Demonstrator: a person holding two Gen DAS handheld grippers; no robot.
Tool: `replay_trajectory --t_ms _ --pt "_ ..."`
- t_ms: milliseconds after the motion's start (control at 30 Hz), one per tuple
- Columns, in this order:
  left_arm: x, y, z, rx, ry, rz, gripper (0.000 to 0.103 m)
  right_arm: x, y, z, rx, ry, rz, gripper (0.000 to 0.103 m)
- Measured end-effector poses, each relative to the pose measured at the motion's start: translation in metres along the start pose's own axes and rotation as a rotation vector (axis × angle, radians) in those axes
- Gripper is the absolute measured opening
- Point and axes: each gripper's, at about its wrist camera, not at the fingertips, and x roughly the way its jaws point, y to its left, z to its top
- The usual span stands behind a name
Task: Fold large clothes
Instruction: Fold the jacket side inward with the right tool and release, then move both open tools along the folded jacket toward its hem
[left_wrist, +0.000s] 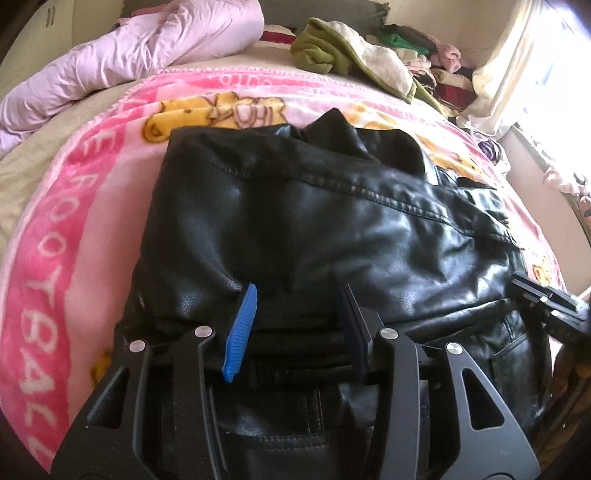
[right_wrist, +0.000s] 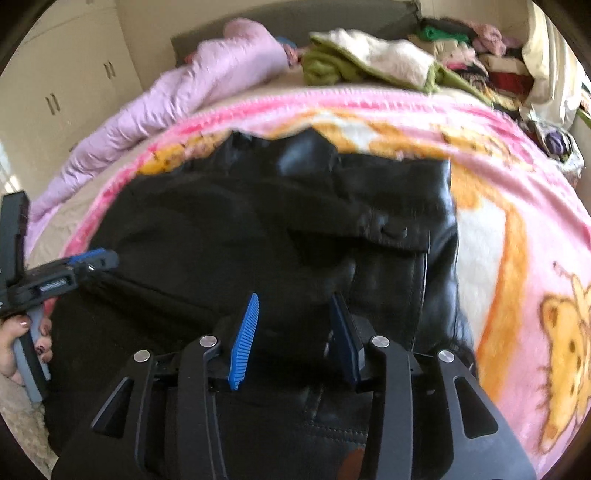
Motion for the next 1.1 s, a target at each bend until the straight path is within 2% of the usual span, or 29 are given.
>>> replay_trajectory --t_ms 100,267,367,433,533,633,700,800,1100 --pt "0.0 0.001 0.0 0.0 -0.003 -0.002 0.037 0.008 -0.002 -0.002 0.015 0.006 0.003 0.039" --pt "-0.014 0.002 0.001 -0.004 -0.023 -0.016 0.038 -0.015 0.001 0.0 0.017 -0.05 0.03 0.044" --pt "-0.027 0.001 0.001 -0.011 -0.039 -0.014 0.05 -0.027 0.002 -0.002 0.019 -0.072 0.034 0.047" --pt "-0.032 0.001 0.001 -0.011 -0.046 -0.01 0.051 -0.034 0.003 -0.003 0.024 -0.084 0.039 0.057" --pt "-0.04 0.0 0.0 -0.013 -0.056 -0.007 0.059 -0.042 0.002 -0.005 0.034 -0.095 0.047 0.066" --pt "-0.047 -0.002 -0.001 -0.008 -0.063 0.002 0.069 -0.051 0.002 -0.006 0.037 -0.115 0.05 0.078" --pt "-0.053 -0.004 -0.002 -0.006 -0.071 0.006 0.082 -0.058 0.003 -0.007 0.038 -0.127 0.048 0.086" --pt "-0.06 -0.007 -0.003 0.004 -0.078 0.017 0.094 -0.07 0.005 -0.008 0.029 -0.15 0.053 0.091" --pt "-0.08 -0.016 -0.011 0.026 -0.098 0.033 0.094 -0.098 0.014 -0.013 0.01 -0.199 0.059 0.094"
